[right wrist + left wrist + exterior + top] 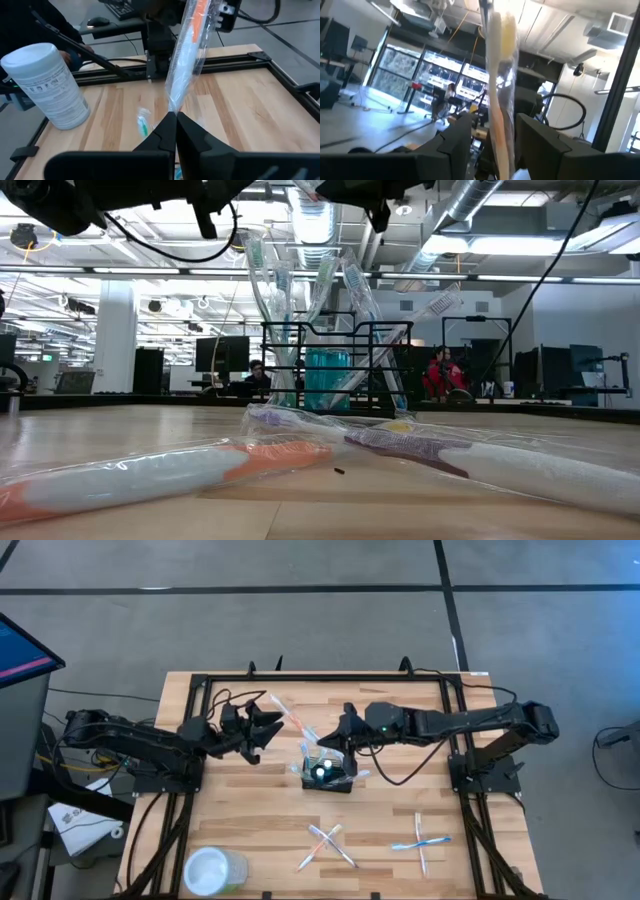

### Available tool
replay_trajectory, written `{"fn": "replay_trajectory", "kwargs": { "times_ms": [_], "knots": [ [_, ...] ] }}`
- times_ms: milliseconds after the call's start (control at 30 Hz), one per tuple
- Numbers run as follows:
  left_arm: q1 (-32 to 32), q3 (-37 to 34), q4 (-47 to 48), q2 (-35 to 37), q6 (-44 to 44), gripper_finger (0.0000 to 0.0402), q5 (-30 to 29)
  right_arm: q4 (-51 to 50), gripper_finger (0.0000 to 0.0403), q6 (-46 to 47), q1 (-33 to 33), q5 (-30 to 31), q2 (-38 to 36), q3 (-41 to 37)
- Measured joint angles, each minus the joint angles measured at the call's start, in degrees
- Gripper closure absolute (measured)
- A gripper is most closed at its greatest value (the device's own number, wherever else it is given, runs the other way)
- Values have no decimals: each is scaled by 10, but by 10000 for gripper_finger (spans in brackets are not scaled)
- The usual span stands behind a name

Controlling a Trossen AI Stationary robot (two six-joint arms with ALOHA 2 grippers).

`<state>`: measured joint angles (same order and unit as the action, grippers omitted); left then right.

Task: Pick & Place toothbrushing station
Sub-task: Put the top orange toothbrush into the wire organizer

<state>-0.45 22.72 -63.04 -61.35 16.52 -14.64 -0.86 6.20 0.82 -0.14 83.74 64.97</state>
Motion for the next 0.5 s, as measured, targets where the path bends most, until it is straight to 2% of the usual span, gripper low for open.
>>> {"fn": "replay_trajectory", "kwargs": {
  "times_ms": [500],
  "knots": [
    [0,1,-42,-26,-2,248,-3,0,403,7,6,0,0,0]
  ]
}}
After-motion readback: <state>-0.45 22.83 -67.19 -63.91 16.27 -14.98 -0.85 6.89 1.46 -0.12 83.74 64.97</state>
